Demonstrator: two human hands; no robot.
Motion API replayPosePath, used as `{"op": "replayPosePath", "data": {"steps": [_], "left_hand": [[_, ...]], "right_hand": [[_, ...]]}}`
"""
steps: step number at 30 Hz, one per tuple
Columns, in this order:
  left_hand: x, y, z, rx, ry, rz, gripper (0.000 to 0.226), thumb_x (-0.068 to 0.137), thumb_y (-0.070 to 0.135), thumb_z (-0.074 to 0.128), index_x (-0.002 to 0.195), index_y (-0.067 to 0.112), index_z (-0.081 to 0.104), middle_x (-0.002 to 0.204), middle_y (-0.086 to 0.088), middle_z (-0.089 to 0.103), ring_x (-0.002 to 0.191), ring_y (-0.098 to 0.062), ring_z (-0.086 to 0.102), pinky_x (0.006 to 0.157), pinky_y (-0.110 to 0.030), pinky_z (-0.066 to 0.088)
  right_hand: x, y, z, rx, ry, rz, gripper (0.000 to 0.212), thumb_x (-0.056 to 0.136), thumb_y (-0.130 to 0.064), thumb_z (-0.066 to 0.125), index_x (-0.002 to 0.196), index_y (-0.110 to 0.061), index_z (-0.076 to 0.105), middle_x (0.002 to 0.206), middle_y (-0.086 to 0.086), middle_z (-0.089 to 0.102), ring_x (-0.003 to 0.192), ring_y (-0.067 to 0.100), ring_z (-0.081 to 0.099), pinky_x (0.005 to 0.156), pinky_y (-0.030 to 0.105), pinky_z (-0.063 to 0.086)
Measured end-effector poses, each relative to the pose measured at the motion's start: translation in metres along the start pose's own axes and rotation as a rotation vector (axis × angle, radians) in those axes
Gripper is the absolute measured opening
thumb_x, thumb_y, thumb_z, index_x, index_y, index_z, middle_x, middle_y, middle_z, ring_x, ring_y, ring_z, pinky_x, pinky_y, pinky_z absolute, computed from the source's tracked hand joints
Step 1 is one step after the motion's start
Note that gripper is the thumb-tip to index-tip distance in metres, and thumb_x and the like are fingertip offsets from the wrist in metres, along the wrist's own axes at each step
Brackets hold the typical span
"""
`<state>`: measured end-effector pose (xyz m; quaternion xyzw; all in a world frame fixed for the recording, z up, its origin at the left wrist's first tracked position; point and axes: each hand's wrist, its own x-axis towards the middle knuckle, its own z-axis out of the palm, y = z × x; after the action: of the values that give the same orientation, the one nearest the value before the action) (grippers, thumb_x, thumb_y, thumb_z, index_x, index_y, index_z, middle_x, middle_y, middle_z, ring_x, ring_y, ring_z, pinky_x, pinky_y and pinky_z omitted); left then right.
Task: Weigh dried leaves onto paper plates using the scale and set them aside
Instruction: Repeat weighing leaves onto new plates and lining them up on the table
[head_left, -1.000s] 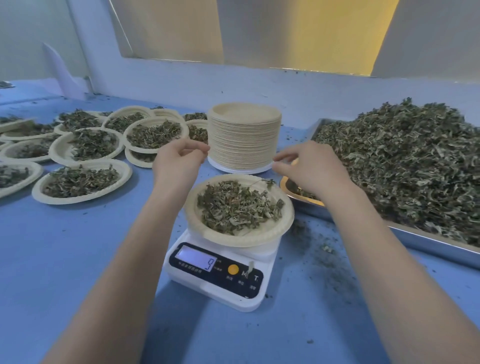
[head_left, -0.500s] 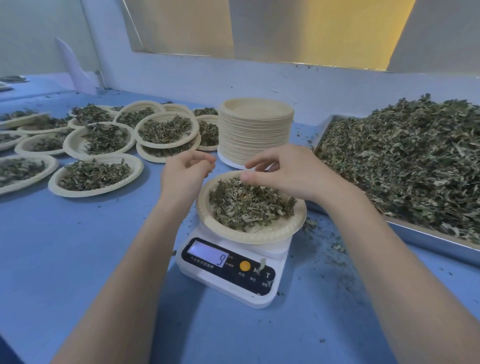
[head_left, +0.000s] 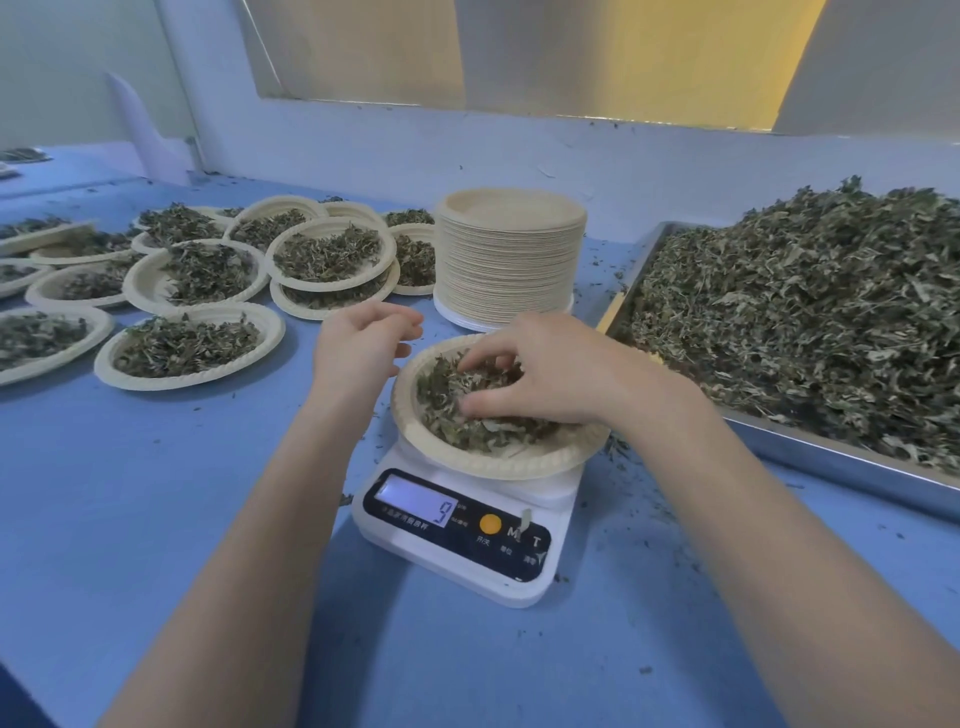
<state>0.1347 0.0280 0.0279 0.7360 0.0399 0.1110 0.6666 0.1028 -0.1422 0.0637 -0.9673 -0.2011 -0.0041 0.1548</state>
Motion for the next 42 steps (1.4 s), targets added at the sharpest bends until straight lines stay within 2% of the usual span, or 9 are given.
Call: {"op": "replayPosePath", "data": {"steps": [4, 9, 14, 19, 28, 34, 38, 40, 42], "left_hand": [[0.000, -0.001, 0.001, -0.005, 0.003, 0.000, 0.016, 0.085, 0.011, 0.059, 0.077, 0.021, 0.069, 0.085, 0.001, 0.069, 0.075, -0.012, 0.061, 0.067, -0.025, 0.047], [0.001, -0.001, 0.000, 0.003, -0.002, 0.009, 0.018, 0.086, 0.010, 0.057, 0.078, 0.021, 0.069, 0.086, 0.001, 0.069, 0.075, -0.013, 0.060, 0.067, -0.026, 0.047], [0.001, -0.001, 0.001, 0.007, -0.002, 0.009, 0.017, 0.086, 0.010, 0.058, 0.077, 0.021, 0.068, 0.084, 0.001, 0.068, 0.074, -0.013, 0.059, 0.067, -0.026, 0.047], [0.000, -0.001, 0.002, 0.009, -0.001, 0.011, 0.015, 0.085, 0.011, 0.059, 0.078, 0.020, 0.069, 0.085, 0.000, 0.069, 0.075, -0.014, 0.060, 0.069, -0.027, 0.048], [0.000, -0.001, 0.002, 0.007, 0.002, 0.002, 0.018, 0.085, 0.008, 0.057, 0.078, 0.019, 0.069, 0.085, 0.000, 0.068, 0.075, -0.014, 0.059, 0.068, -0.026, 0.048], [-0.001, -0.001, 0.002, 0.004, 0.002, 0.002, 0.015, 0.085, 0.008, 0.057, 0.080, 0.017, 0.069, 0.085, 0.000, 0.068, 0.075, -0.013, 0.059, 0.063, -0.023, 0.045], [-0.001, -0.001, 0.003, 0.008, 0.007, 0.000, 0.016, 0.085, 0.008, 0.057, 0.080, 0.018, 0.069, 0.086, 0.000, 0.068, 0.075, -0.013, 0.059, 0.064, -0.024, 0.046], [0.000, -0.001, 0.003, 0.014, 0.006, 0.002, 0.017, 0.085, 0.008, 0.056, 0.081, 0.018, 0.069, 0.087, 0.000, 0.068, 0.076, -0.013, 0.059, 0.066, -0.025, 0.046], [0.000, -0.002, 0.003, 0.021, 0.001, 0.006, 0.016, 0.085, 0.008, 0.056, 0.082, 0.017, 0.069, 0.088, -0.001, 0.068, 0.076, -0.014, 0.059, 0.068, -0.026, 0.047]], "right_hand": [[0.001, 0.001, -0.005, 0.051, 0.115, -0.028, 0.011, 0.085, -0.029, 0.069, 0.095, -0.027, 0.074, 0.079, -0.013, 0.063, 0.067, -0.008, 0.051, 0.058, 0.000, 0.039], [-0.007, 0.006, -0.023, 0.183, 0.287, 0.001, 0.007, 0.086, -0.027, 0.068, 0.085, -0.034, 0.069, 0.073, -0.024, 0.059, 0.062, -0.004, 0.060, 0.058, 0.006, 0.046], [-0.016, 0.018, -0.036, 0.385, 0.467, 0.044, 0.010, 0.087, -0.020, 0.068, 0.083, -0.030, 0.066, 0.073, -0.017, 0.064, 0.056, -0.001, 0.063, 0.047, 0.004, 0.041], [-0.016, 0.022, -0.038, 0.379, 0.513, 0.070, 0.014, 0.086, -0.021, 0.068, 0.079, -0.032, 0.065, 0.072, -0.017, 0.064, 0.062, 0.003, 0.064, 0.057, 0.001, 0.043], [-0.013, 0.019, -0.030, 0.402, 0.452, 0.057, 0.013, 0.086, -0.018, 0.068, 0.080, -0.029, 0.066, 0.072, -0.015, 0.064, 0.050, -0.007, 0.058, 0.046, 0.003, 0.039], [-0.015, 0.032, -0.038, 0.352, 0.581, 0.140, 0.017, 0.087, -0.021, 0.067, 0.078, -0.035, 0.066, 0.067, -0.022, 0.061, 0.052, -0.002, 0.061, 0.058, 0.001, 0.043], [-0.024, 0.062, -0.052, 0.048, 0.745, 0.424, 0.018, 0.091, -0.020, 0.061, 0.106, -0.018, 0.072, 0.093, -0.002, 0.070, 0.079, 0.010, 0.061, 0.076, 0.011, 0.042], [-0.029, 0.070, -0.053, -0.105, 0.675, 0.508, 0.025, 0.090, -0.024, 0.063, 0.113, -0.019, 0.069, 0.109, 0.007, 0.068, 0.092, 0.024, 0.063, 0.086, 0.029, 0.048], [-0.028, 0.066, -0.050, -0.107, 0.520, 0.459, 0.029, 0.087, -0.032, 0.066, 0.116, -0.026, 0.067, 0.111, 0.003, 0.067, 0.092, 0.022, 0.063, 0.086, 0.032, 0.049]]}}
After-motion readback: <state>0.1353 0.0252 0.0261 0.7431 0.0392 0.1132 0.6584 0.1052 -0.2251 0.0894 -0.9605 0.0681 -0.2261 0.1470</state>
